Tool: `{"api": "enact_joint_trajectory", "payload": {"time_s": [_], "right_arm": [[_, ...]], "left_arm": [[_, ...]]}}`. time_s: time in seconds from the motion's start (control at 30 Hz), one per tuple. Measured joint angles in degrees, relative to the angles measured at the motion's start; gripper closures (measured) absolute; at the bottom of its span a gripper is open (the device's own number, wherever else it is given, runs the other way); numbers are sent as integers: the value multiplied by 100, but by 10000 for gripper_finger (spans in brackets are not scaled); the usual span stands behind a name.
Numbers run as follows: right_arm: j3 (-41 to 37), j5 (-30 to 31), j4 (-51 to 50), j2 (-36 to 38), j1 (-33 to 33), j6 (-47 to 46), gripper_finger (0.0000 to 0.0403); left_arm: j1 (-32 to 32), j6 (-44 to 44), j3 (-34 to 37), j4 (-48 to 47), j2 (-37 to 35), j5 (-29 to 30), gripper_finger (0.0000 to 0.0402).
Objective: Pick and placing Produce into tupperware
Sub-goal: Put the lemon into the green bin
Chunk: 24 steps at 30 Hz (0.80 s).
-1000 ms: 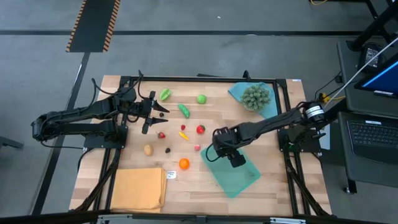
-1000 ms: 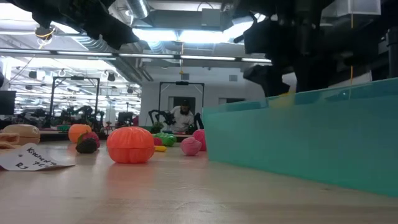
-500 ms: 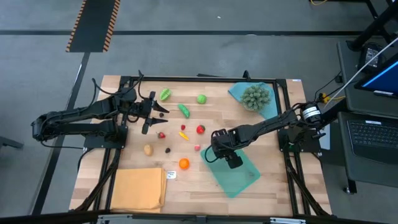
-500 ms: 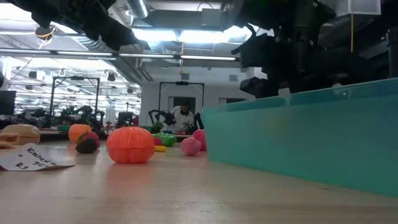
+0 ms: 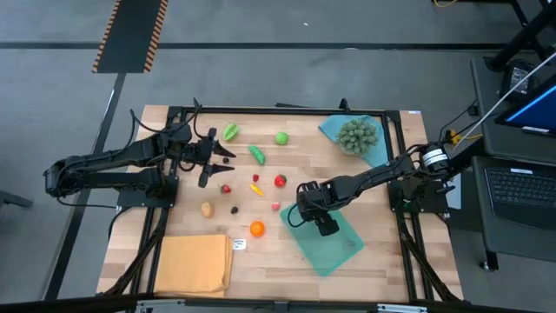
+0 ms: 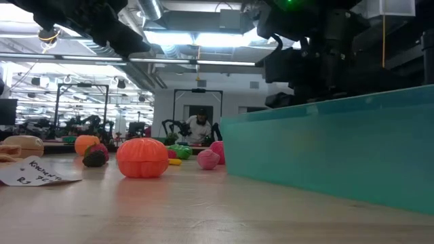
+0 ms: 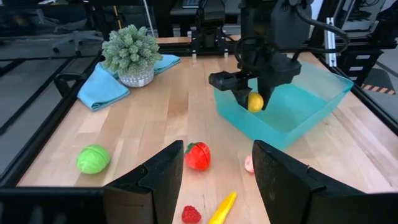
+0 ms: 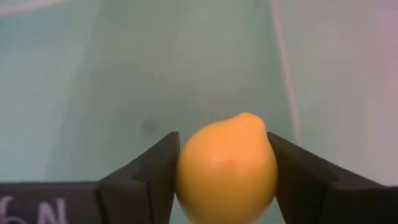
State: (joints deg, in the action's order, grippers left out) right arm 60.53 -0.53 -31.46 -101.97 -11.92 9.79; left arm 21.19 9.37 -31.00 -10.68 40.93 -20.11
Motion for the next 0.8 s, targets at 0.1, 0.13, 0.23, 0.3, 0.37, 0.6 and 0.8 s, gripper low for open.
{"api": "enact_joint_trajectory", "payload": {"time_s": [0.1,0.13,0.23,0.3,0.37,0.6,0.8], "right_arm": [[0,-1,-1,0,0,-54,192],[0,-1,-1,0,0,-52,192],[0,-1,49,-50,0,-68,192],[-4,-1,26,-85,0,-69,192],[-4,-1,47,-122,0,-71,192],[-7,80,8,-124,7,-204,180],[-7,87,0,-124,7,-204,140]], "left_arm": [[-2,0,0,-2,0,3,217],[-1,-5,0,-2,0,3,217],[-2,-22,0,-4,0,3,217],[0,-24,0,-11,0,3,217],[-1,-26,0,-24,0,3,217],[-2,-138,0,-50,0,1,217],[0,-151,0,-47,-2,1,217]]}}
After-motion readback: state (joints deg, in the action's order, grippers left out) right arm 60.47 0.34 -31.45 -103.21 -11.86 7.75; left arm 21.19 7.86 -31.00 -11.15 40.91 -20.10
